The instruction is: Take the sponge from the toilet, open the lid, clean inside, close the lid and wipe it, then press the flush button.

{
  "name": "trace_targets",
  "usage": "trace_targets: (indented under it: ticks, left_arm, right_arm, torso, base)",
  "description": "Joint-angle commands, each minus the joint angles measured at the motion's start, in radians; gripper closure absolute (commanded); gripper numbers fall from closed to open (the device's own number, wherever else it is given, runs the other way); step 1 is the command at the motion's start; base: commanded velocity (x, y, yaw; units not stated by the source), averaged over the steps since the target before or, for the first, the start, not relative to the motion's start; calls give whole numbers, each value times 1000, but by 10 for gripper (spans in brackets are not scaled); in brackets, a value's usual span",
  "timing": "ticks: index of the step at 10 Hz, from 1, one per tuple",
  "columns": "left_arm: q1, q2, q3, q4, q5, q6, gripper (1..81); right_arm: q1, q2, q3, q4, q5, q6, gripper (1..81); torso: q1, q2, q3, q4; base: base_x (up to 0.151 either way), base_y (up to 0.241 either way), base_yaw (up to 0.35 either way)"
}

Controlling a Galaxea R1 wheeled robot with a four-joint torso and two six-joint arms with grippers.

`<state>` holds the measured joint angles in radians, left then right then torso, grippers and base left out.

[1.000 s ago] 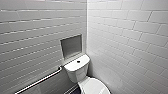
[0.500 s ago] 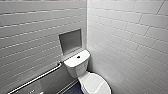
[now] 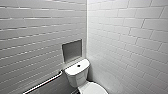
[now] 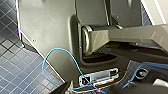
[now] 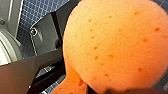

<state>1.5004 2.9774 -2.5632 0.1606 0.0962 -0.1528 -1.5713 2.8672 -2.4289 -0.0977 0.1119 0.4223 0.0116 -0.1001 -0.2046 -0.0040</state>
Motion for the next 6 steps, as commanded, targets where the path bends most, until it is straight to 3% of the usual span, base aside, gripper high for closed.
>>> trace_targets:
  ticks: [1,3,6]
  left_arm:
    - [-36,-4,3,0,62,7,10]
    - [-38,-3,-11,-1,62,9,10]
    - [-50,6,-22,-1,62,7,10]
  right_arm:
    - [35,0,-1,-14,-58,-14,811]
    - [53,6,-27,0,-162,-11,811]
    - [50,22,-80,-19,-213,-37,811]
  torso:
    - [0,0,-3,0]
    - [-2,-1,34,0]
    - [-2,-1,42,0]
  base:
    - [0,0,0]
    - [0,0,0]
    - [0,0,0]
